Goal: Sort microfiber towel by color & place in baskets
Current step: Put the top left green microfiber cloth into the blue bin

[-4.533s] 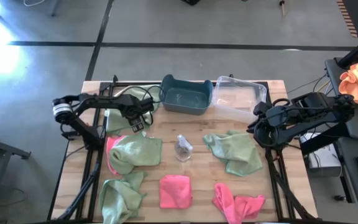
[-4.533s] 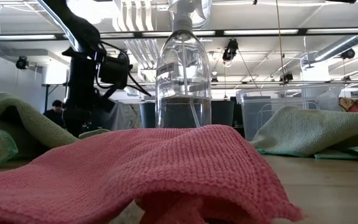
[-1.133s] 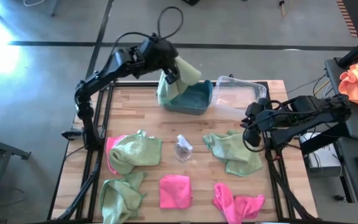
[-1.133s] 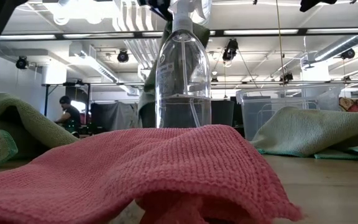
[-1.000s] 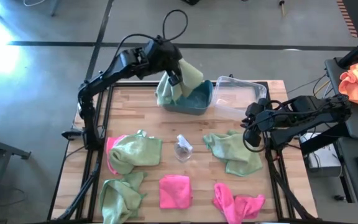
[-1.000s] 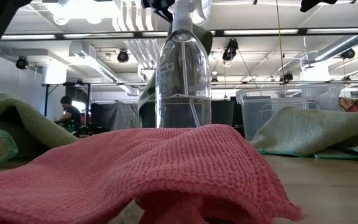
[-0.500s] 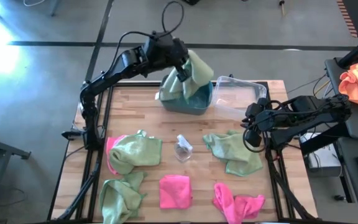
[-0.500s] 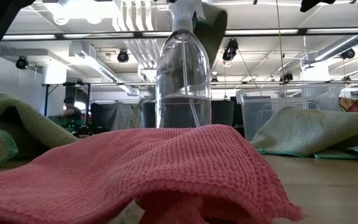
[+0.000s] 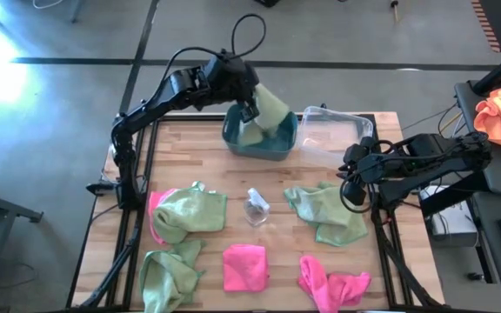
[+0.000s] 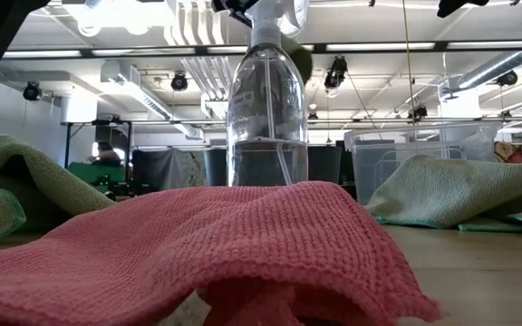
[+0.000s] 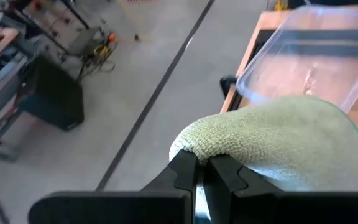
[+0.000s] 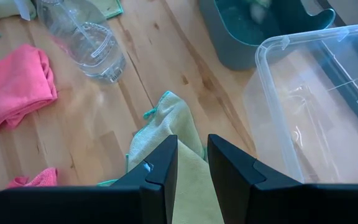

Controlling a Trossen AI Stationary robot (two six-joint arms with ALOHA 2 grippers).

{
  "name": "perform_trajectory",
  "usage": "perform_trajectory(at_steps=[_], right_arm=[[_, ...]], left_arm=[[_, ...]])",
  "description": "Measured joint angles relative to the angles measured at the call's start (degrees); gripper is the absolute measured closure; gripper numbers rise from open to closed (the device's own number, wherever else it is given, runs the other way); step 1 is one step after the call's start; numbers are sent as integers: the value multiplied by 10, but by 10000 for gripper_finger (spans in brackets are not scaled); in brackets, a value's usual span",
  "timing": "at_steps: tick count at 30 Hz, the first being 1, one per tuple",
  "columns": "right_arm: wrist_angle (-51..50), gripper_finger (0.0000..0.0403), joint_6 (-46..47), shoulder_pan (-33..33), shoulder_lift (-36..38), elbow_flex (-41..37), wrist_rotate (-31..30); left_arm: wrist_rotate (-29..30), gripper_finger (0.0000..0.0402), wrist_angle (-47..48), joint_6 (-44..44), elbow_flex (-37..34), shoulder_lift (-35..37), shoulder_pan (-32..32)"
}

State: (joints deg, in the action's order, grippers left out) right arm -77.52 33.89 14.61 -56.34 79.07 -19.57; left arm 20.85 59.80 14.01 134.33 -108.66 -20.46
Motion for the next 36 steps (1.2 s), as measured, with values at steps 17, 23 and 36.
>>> perform_trajectory(at_steps=[17,23,36], right_arm=[[1,321,1,0,0,0,0],[2,321,1,0,0,0,0],[2,321,2,0,0,0,0]], left_arm=[[2,371,2,-10,-2,0,1],[2,338,2,-10,-2,0,-3],[17,321,7,-17,-2,0,-21]])
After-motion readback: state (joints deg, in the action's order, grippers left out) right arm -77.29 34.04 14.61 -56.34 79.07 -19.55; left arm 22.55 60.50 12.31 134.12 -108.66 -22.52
